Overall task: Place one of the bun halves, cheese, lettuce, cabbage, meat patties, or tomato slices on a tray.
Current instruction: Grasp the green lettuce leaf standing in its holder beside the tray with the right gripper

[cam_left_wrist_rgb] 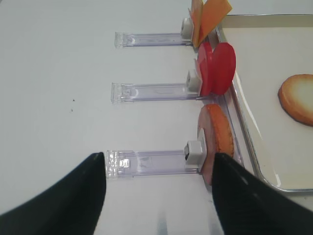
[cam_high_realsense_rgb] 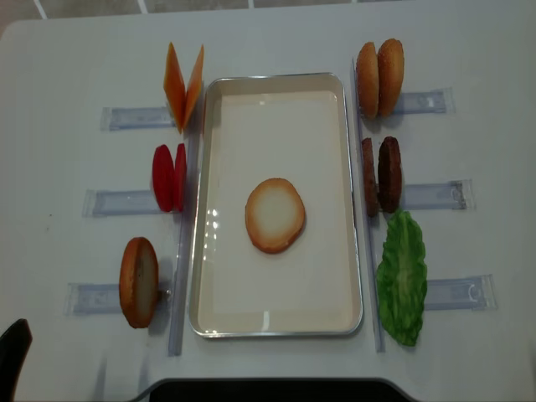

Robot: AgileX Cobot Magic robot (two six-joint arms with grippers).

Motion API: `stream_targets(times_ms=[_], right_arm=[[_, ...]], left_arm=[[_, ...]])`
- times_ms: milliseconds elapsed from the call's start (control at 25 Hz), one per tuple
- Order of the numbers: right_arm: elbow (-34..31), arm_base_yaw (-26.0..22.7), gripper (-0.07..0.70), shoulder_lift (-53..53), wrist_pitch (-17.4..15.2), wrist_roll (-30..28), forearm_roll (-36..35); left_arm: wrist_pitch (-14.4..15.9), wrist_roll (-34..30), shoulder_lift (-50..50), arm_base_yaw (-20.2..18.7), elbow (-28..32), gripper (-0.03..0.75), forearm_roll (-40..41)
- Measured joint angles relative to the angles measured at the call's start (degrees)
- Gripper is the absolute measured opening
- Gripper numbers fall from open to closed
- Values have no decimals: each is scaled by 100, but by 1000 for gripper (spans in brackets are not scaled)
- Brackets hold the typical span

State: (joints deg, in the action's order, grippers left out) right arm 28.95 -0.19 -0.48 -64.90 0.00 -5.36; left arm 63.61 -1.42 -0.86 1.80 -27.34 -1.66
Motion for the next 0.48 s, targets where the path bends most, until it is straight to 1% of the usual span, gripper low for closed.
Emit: stream_targets(times_ms=[480], right_arm=[[0,0,412,0,0,0,0]], left_arm=[[0,30,0,0,0,517,0]])
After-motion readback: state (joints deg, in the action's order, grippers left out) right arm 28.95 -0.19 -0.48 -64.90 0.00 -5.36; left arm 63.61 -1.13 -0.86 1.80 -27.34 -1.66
